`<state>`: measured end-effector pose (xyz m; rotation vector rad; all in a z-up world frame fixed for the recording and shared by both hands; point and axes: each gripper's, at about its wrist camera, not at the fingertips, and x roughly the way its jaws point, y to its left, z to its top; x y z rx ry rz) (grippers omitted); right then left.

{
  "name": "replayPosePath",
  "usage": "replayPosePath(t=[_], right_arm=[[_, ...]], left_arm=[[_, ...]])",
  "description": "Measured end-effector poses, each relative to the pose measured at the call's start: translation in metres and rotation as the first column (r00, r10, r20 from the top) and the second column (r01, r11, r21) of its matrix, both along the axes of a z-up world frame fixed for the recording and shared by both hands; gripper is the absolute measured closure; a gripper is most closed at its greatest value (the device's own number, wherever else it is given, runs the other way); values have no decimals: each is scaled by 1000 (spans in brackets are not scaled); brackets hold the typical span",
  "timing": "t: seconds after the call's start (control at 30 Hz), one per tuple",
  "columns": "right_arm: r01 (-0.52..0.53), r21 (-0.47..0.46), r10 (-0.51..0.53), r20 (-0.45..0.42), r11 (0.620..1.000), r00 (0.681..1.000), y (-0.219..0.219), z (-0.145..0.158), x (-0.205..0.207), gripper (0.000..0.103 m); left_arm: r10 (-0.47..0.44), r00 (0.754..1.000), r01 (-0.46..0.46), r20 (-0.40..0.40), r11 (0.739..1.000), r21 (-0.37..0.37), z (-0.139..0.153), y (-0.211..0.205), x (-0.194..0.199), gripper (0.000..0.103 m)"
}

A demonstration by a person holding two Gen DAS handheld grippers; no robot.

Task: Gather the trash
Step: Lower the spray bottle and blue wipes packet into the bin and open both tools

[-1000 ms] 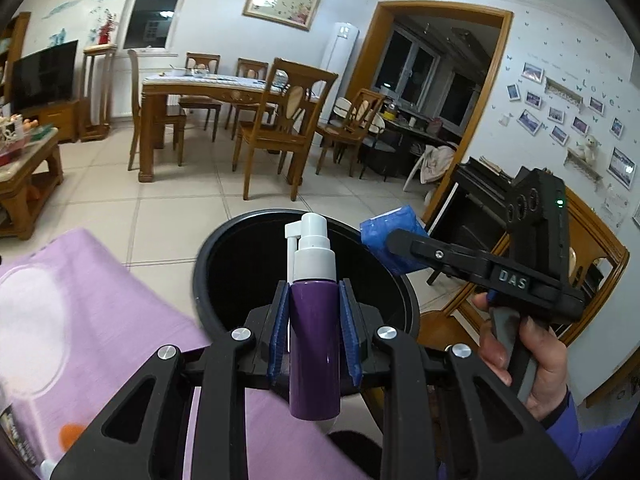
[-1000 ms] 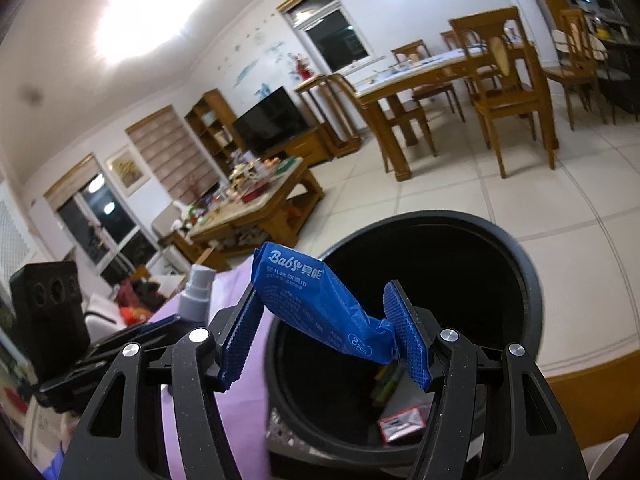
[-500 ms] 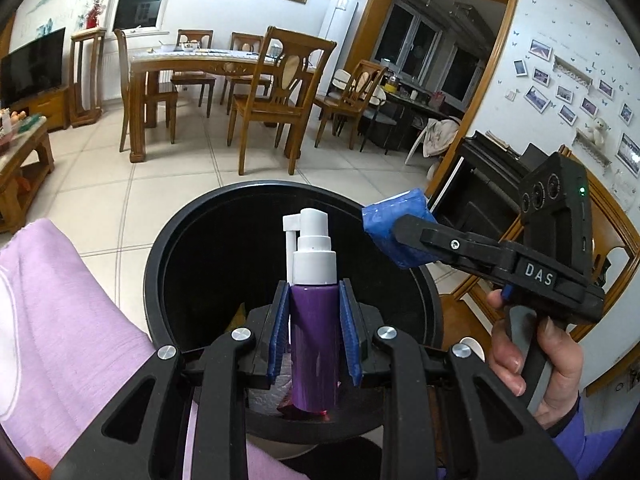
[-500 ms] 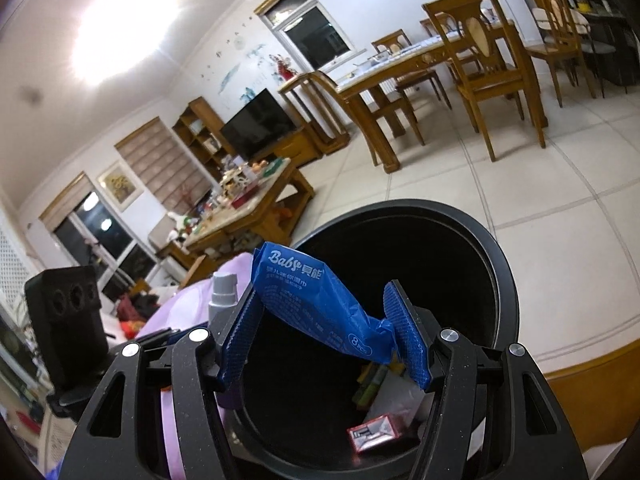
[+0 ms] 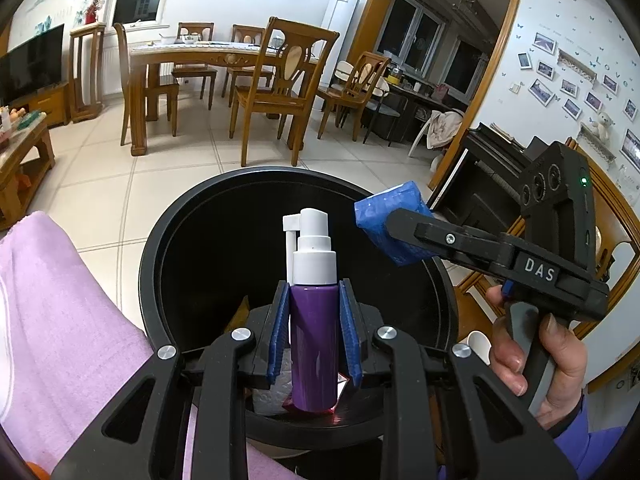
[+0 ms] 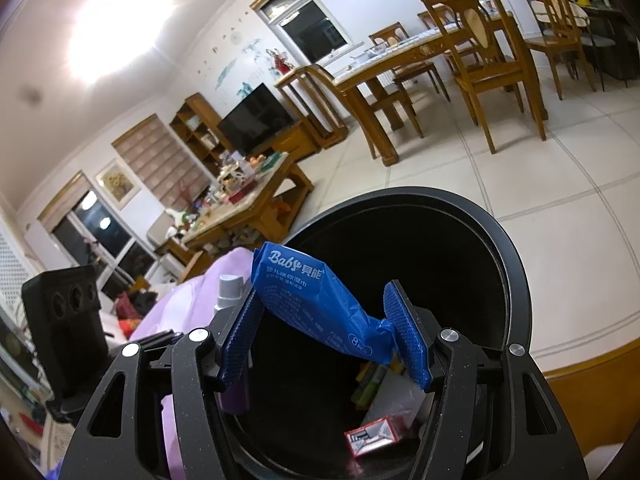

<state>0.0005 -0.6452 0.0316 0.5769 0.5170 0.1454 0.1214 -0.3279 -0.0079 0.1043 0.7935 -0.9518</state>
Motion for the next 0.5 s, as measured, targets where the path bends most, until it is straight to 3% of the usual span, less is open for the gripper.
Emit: replayPosePath(t=[0.1,0.23,0.5], right_arm=[[2,3,-2,-10,1000,1000,2,-6,2,38],[-4,2,4,-17,1000,1000,8,-8,3,24],[-11,-9,10,-14,1000,1000,15,-6,3,24]], left_arm=[[5,1000,-5,-4,1000,8,0,-3,1,77],[19,1000,-19,-1,1000,15,0,-2,-1,75],[39,999,-40,10,999,20,9,18,-12,73]])
